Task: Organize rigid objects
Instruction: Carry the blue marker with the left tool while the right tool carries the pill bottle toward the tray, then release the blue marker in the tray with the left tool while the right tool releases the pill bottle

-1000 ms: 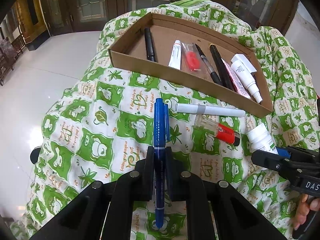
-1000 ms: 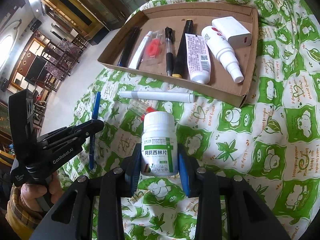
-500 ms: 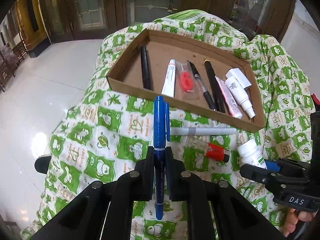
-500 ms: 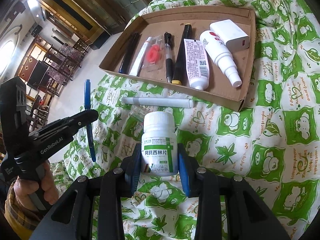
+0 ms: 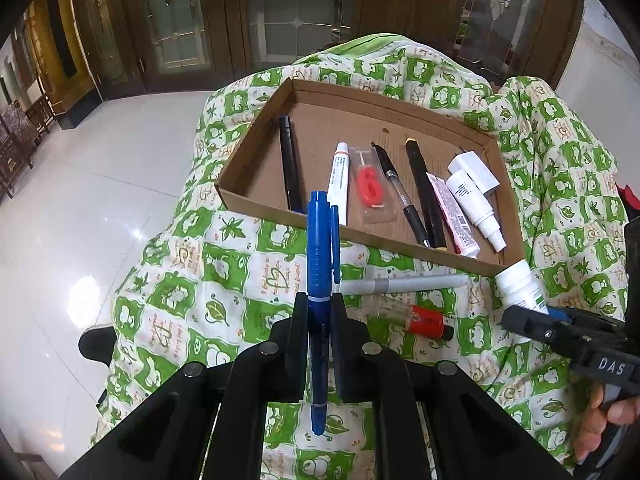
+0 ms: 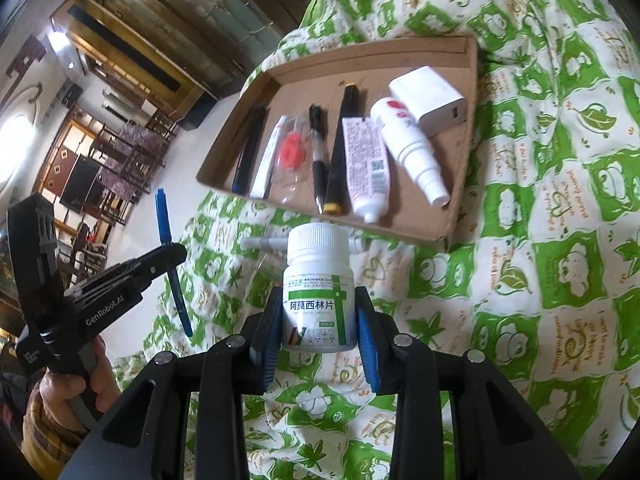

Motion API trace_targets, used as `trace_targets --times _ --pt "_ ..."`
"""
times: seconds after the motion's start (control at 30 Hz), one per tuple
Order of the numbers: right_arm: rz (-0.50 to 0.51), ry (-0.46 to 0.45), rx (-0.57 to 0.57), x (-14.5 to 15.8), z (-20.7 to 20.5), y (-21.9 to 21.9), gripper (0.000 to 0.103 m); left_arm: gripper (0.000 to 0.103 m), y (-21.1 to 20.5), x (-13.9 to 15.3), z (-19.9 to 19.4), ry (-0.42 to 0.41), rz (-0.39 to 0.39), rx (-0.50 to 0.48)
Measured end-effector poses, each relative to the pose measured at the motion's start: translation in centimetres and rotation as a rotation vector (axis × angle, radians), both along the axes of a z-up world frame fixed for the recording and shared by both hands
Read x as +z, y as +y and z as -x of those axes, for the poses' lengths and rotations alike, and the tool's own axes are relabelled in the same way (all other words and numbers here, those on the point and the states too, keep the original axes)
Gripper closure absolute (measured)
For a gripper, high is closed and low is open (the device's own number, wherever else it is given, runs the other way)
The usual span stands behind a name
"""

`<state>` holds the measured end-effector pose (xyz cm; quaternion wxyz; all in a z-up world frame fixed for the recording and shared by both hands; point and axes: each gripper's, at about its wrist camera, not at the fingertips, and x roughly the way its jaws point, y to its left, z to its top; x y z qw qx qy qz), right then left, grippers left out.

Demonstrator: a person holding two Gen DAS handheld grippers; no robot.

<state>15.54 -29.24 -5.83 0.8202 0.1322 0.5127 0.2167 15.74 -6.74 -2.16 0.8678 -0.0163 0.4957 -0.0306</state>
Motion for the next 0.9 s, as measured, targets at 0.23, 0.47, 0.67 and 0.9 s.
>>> trace_targets --times 0.23,0.47,0.67,0.9 --pt "-0.014 -0.038 -0.041 1.3 -0.8 -1.4 0.07 0.094 -0.1 0.9 -1.6 -0.023 0.003 -0.007" --pt "-0.022 -0.038 -0.06 1.3 -1.3 -1.8 0.07 0.094 0.2 2.4 -5.3 -0.045 0.012 -0.01" --pt "-0.015 -0.049 -0.064 1.4 -1.5 -1.6 0.07 0.094 0.4 2.2 -9.3 -0.044 0.017 -0.009" --pt "-0.015 -0.041 -0.058 1.2 -1.5 -1.5 0.07 0.094 0.6 0.8 -14.1 -0.042 -0.035 -0.012"
